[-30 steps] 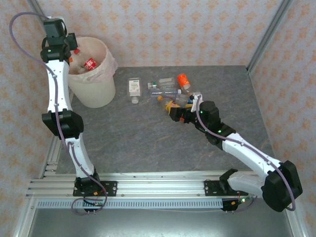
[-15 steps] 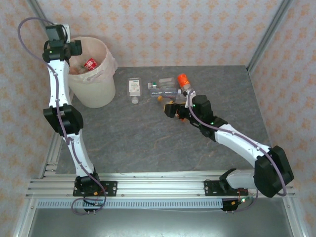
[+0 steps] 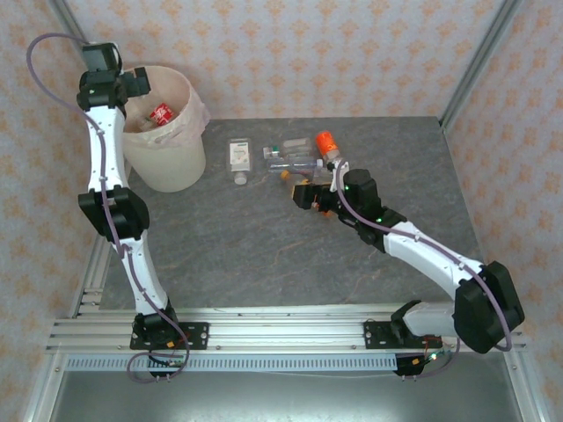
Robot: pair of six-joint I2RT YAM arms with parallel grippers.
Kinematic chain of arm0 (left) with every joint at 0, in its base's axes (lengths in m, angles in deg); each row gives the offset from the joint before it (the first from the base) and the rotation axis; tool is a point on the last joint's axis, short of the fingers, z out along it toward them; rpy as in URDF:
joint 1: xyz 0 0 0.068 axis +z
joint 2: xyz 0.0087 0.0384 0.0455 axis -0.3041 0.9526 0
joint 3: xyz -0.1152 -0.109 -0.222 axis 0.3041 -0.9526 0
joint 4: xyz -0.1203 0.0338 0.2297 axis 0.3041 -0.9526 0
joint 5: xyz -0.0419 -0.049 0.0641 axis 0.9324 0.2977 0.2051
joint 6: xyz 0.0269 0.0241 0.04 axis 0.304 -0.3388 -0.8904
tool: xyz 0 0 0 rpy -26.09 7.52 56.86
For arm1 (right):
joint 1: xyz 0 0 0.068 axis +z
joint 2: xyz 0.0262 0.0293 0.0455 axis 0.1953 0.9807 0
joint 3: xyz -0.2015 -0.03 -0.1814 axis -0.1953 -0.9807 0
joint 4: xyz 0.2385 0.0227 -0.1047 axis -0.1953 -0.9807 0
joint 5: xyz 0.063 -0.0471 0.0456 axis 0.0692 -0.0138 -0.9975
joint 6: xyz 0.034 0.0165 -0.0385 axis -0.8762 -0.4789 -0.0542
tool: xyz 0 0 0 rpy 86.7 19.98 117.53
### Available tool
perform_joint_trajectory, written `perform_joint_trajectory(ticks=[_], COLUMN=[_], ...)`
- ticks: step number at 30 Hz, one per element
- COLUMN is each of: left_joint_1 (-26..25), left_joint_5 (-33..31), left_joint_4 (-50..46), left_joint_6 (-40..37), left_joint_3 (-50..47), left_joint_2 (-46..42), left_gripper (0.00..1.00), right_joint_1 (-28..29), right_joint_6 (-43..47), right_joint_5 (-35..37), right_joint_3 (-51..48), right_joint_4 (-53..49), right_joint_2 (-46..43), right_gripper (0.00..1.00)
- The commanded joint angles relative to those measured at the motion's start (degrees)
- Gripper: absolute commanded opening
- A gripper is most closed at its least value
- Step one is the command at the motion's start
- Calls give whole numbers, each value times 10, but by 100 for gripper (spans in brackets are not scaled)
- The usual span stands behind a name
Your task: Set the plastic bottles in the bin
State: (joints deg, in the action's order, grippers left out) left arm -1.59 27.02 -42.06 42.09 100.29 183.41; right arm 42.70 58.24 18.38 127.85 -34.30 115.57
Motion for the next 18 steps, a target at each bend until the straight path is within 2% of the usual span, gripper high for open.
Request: perform_joint_trajectory(ticks=[1, 6, 11, 18], left_joint_1=[-10, -45, -81, -193], left_joint_5=[-15, -32, 70, -7], left_joint_4=[-27, -55, -32, -21], left_joint_6=[82, 136, 164, 165], left_joint_3=[32, 42, -4, -52], left_joint_2=[-17, -42, -90, -141], left_gripper=[100, 100, 100, 100], right_joint_1=[-1, -1, -1, -2], right_joint_6=[-3, -7, -23, -32], right_joint_5=[0, 26, 61, 101], right_joint_3=[-3, -16, -20, -32], right_joint_4=[12, 8, -15, -40], right_joint_2=[-25, -40, -61, -85], right_gripper=[99, 99, 99, 99])
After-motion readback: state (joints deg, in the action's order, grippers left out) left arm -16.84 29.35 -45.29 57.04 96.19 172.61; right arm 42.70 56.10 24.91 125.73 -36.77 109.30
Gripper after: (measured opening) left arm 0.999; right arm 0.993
